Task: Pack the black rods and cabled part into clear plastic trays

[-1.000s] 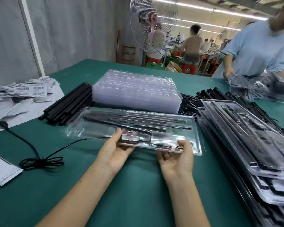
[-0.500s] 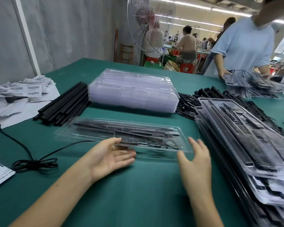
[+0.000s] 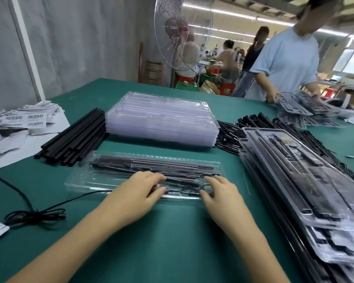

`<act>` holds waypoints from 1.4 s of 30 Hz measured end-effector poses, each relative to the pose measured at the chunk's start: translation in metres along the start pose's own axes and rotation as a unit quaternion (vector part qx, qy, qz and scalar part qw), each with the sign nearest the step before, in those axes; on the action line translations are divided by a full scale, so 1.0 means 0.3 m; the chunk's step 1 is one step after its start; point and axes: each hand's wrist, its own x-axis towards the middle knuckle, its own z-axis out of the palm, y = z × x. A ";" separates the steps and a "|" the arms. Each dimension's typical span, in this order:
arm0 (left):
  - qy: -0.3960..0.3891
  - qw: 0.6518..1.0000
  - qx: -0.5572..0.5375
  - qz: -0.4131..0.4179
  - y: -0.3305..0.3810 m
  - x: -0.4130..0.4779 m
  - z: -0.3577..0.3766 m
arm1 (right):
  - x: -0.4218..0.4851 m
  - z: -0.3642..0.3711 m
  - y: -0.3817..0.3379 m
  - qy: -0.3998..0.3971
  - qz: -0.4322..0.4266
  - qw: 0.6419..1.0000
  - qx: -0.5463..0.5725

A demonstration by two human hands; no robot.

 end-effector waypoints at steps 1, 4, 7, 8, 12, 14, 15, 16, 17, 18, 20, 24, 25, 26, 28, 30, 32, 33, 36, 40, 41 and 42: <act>-0.008 0.999 0.037 0.012 -0.004 0.002 0.017 | 0.004 0.007 -0.002 -0.019 -0.013 1.000 -0.015; -0.001 0.991 0.116 0.066 -0.024 0.005 0.052 | 0.019 0.008 0.001 -0.056 -0.023 0.997 -0.039; -0.002 0.992 0.086 0.093 -0.053 0.028 0.048 | 0.044 -0.008 -0.020 -0.048 0.003 0.998 -0.043; -0.008 0.993 0.065 0.099 -0.062 0.040 0.045 | 0.054 -0.013 -0.039 -0.044 0.018 0.997 -0.054; -0.048 0.992 -0.009 0.117 -0.079 0.068 0.040 | 0.110 -0.011 -0.113 0.014 0.001 0.996 -0.092; -0.047 0.990 -0.022 0.132 -0.080 0.076 0.047 | 0.141 0.017 -0.125 0.025 -0.041 0.997 -0.057; -0.041 0.989 -0.022 0.139 -0.079 0.082 0.053 | 0.153 0.033 -0.126 0.013 -0.054 0.997 -0.048; -0.034 0.989 -0.019 0.145 -0.077 0.088 0.062 | 0.161 0.050 -0.125 -0.005 -0.062 0.996 -0.058; -0.028 0.988 -0.015 0.148 -0.076 0.095 0.069 | 0.168 0.066 -0.121 -0.017 -0.066 0.994 -0.081; -0.023 0.988 -0.013 0.149 -0.074 0.100 0.076 | 0.174 0.081 -0.113 -0.018 -0.066 0.992 -0.103; -0.019 0.989 -0.019 0.149 -0.076 0.108 0.085 | 0.182 0.101 -0.104 0.000 -0.064 0.991 -0.115; -0.007 0.986 -0.050 0.156 -0.074 0.122 0.085 | 0.198 0.114 -0.103 0.042 -0.052 0.993 -0.094; 0.001 0.988 -0.059 0.146 -0.067 0.128 0.086 | 0.202 0.117 -0.100 0.049 -0.051 0.993 -0.094; 0.010 0.990 -0.066 0.126 -0.059 0.136 0.087 | 0.204 0.119 -0.096 0.059 -0.050 0.993 -0.093; 0.020 0.995 -0.069 0.074 -0.038 0.156 0.087 | 0.206 0.124 -0.085 0.079 -0.044 0.992 -0.085; 0.041 0.996 -0.064 0.037 -0.023 0.174 0.082 | 0.201 0.131 -0.079 0.089 -0.038 0.992 -0.079; 0.078 0.997 -0.005 0.019 -0.039 0.178 0.064 | 0.196 0.133 -0.074 0.088 -0.033 0.992 -0.085; 0.097 0.994 0.045 0.004 -0.058 0.175 0.049 | 0.194 0.131 -0.069 0.085 -0.028 0.992 -0.089; 0.155 0.966 0.135 -0.155 -0.156 0.150 -0.019 | 0.196 0.104 -0.034 0.087 -0.012 0.992 -0.086; 0.081 0.905 0.147 -0.392 -0.282 0.126 -0.120 | 0.214 0.044 0.041 0.094 0.130 0.981 -0.108; 0.054 0.900 0.137 -0.411 -0.305 0.126 -0.132 | 0.214 0.029 0.056 0.066 0.182 0.976 -0.096; 0.042 0.900 0.117 -0.417 -0.322 0.128 -0.138 | 0.216 0.019 0.067 0.038 0.219 0.972 -0.078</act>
